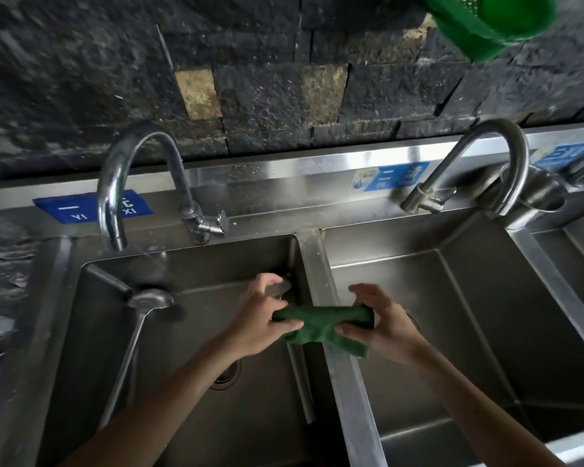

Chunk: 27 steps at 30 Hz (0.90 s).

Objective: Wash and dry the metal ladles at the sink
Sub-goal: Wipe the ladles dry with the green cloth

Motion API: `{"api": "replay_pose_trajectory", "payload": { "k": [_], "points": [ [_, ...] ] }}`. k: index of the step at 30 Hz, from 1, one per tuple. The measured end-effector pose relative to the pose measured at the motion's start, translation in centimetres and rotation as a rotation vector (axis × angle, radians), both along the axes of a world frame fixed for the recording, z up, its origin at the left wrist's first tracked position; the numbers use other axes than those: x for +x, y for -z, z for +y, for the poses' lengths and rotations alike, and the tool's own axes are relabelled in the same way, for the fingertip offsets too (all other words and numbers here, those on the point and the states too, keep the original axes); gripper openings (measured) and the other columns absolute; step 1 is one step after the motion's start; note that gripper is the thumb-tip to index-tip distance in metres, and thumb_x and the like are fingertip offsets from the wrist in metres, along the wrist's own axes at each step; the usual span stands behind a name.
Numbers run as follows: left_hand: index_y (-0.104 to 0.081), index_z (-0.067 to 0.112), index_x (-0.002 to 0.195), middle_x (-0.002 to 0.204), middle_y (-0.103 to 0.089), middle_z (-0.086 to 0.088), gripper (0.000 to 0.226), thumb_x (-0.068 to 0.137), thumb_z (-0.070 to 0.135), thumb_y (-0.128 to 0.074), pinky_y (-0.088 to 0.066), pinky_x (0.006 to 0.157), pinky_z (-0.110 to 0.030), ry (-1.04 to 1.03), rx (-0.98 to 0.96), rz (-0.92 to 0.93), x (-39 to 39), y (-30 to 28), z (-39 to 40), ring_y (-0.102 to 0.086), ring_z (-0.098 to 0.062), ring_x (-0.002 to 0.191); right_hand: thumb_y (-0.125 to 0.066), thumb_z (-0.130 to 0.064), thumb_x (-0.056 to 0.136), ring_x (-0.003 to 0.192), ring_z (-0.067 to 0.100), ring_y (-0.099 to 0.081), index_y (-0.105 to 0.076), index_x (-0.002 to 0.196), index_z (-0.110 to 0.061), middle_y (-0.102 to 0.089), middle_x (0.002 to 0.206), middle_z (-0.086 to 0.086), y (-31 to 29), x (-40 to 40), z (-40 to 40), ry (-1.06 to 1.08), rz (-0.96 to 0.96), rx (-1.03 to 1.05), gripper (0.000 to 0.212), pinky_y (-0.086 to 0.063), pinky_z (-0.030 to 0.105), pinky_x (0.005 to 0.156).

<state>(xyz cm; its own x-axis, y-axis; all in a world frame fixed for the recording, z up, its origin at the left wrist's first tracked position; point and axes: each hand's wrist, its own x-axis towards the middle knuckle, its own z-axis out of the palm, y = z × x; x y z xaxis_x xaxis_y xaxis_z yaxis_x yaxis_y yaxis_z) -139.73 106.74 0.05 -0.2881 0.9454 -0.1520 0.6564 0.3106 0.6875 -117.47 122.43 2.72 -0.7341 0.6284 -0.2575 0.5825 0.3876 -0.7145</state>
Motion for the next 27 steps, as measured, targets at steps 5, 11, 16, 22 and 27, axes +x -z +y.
{"api": "replay_pose_trajectory", "payload": {
  "k": [5,11,16,22,27],
  "points": [
    [-0.072,0.012,0.08,0.077,-0.072,0.002,0.024,0.087,0.035,-0.07,-0.048,0.065,-0.037,-0.22,-0.041,-0.429,0.5,-1.6,-0.5,-0.066,-0.013,0.068,-0.079,-0.029,0.083,0.061,0.022,-0.064,-0.057,0.089,-0.016,-0.066,0.066,-0.003,-0.7,-4.3,-3.1,0.222,0.111,0.054,0.026,-0.048,0.032,0.054],
    [-0.07,0.014,0.114,0.105,-0.075,-0.011,0.032,0.098,0.037,-0.053,-0.059,0.084,-0.047,-0.691,-0.113,-1.164,1.7,-2.2,0.3,-0.071,-0.025,0.097,-0.054,-0.052,0.097,0.11,0.033,-0.069,-0.036,0.144,-0.029,-0.069,0.127,0.009,0.6,-7.5,-8.3,0.032,0.036,0.248,0.056,-0.058,0.041,0.083],
    [-0.061,0.005,0.131,0.134,-0.061,-0.02,0.084,0.076,0.068,-0.052,-0.041,0.108,-0.047,-0.669,-0.183,-1.632,0.6,-2.0,-0.8,-0.056,-0.034,0.123,-0.055,-0.068,0.084,0.157,0.019,-0.003,-0.005,0.163,-0.018,-0.006,0.17,0.001,2.8,-8.0,-9.6,-0.163,-0.005,0.069,0.105,-0.016,0.038,0.128],
    [-0.049,0.007,0.142,0.145,-0.052,-0.018,0.09,0.081,0.074,-0.043,-0.026,0.118,-0.055,-0.752,-0.314,-1.621,1.3,2.7,-5.1,-0.045,-0.03,0.138,-0.068,-0.021,0.093,0.127,0.028,-0.058,-0.032,0.155,-0.024,-0.048,0.151,0.003,5.2,-8.0,-7.6,-0.281,-0.144,0.059,0.072,-0.049,0.047,0.107],
    [-0.062,0.018,0.131,0.126,-0.069,-0.006,0.061,0.099,0.059,-0.03,-0.046,0.104,-0.048,-0.867,-0.483,-1.436,6.2,7.7,-7.6,-0.059,-0.024,0.121,-0.064,-0.014,0.093,0.12,0.03,-0.059,-0.038,0.151,-0.016,-0.05,0.141,0.01,7.5,-7.7,-7.9,-0.366,-0.255,0.046,0.063,-0.047,0.038,0.098]
  ]
}}
